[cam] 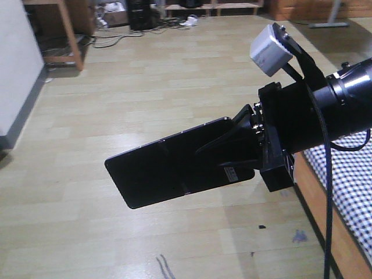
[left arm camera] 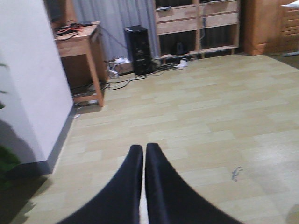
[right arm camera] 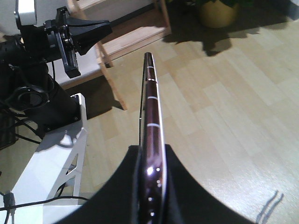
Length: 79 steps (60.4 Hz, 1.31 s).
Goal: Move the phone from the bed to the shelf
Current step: 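Drive away from the bed holding the phone in the right gripper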
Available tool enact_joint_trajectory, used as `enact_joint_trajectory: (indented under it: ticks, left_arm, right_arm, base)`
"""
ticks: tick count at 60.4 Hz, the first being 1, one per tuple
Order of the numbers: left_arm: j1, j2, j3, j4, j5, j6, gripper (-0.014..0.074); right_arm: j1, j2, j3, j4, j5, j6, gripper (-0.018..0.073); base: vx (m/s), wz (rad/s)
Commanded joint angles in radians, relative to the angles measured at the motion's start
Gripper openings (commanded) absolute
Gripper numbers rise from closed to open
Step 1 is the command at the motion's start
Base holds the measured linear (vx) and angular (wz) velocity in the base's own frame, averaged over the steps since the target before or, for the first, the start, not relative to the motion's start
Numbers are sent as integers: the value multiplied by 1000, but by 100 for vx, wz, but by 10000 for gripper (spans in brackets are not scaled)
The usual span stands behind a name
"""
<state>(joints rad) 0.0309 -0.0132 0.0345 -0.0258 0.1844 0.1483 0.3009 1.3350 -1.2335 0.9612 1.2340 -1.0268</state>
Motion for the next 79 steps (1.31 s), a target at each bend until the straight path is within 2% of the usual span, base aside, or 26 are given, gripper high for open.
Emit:
enact_joint_trajectory:
  ticks: [1,18,79]
  left_arm:
    - [-7,-11,-22,-9,-72,-6,1]
    - [-7,-11,-22,-9,-72,-6,1]
    - [-7,-11,-22,-9,-72,-6,1]
  right_arm:
    - [0,-32,-25,78,51,-1,-2]
    - [0,-32,-25,78,51,-1,-2]
    - [0,-34,-25,78,51,-1,-2]
  base:
    - [-12,46]
    - [-7,24]
    - [7,1]
